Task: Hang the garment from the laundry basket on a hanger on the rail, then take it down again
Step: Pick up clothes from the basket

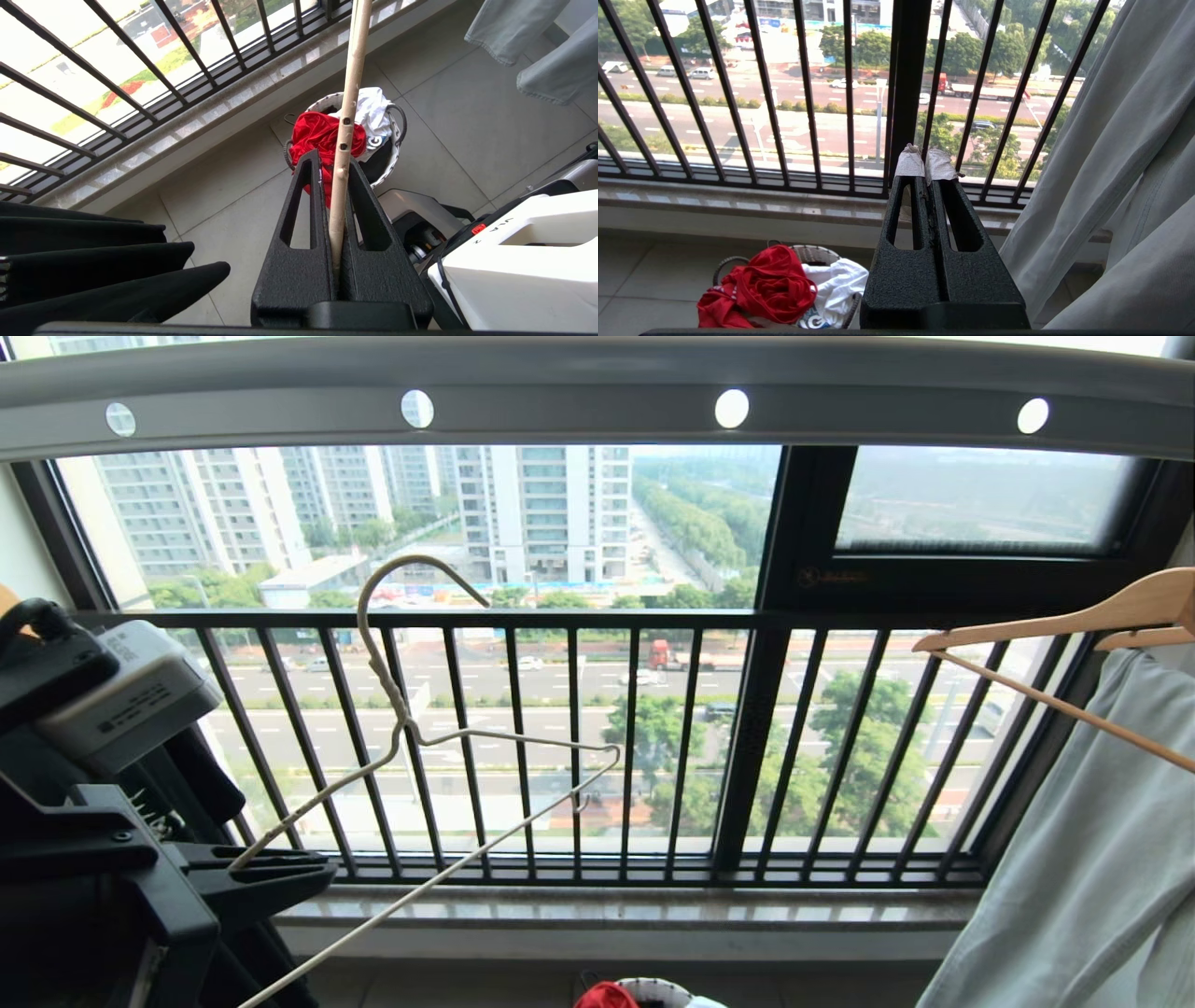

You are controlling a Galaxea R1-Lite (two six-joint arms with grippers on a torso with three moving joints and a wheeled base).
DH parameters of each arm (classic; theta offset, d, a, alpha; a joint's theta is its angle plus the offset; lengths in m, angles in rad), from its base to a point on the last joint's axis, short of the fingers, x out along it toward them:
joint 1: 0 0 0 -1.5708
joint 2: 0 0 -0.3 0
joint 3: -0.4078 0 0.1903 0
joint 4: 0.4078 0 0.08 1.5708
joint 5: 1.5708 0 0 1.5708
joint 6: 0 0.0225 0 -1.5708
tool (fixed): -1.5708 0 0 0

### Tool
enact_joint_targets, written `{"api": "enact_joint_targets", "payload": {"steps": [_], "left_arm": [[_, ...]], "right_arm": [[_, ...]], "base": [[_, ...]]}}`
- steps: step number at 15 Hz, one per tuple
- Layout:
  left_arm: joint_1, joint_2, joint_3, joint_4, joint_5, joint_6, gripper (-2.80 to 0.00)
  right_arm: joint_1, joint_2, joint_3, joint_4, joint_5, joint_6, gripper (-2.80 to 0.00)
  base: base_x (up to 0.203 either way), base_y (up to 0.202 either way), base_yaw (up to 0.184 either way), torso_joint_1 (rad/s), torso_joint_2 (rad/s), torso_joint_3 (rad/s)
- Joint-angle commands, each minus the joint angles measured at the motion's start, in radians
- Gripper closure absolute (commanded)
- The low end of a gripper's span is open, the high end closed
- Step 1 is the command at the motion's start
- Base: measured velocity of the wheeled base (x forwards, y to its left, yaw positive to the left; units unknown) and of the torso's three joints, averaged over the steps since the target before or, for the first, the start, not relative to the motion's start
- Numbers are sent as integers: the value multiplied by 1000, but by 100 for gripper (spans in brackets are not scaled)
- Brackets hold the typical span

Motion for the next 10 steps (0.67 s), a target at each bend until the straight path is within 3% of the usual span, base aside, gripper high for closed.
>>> {"api": "enact_joint_targets", "payload": {"steps": [1, 3, 10], "left_arm": [[0, -1, -2, 3, 1, -1, 0], [0, -1, -2, 1, 1, -1, 0], [0, -1, -1, -12, 1, -2, 0]], "right_arm": [[0, 1, 0, 0, 0, -1, 0], [0, 1, 0, 0, 0, -1, 0], [0, 1, 0, 0, 0, -2, 0]], "base": [[0, 0, 0, 0, 0, 0], [0, 0, 0, 0, 0, 0], [0, 0, 0, -120, 260, 135]]}}
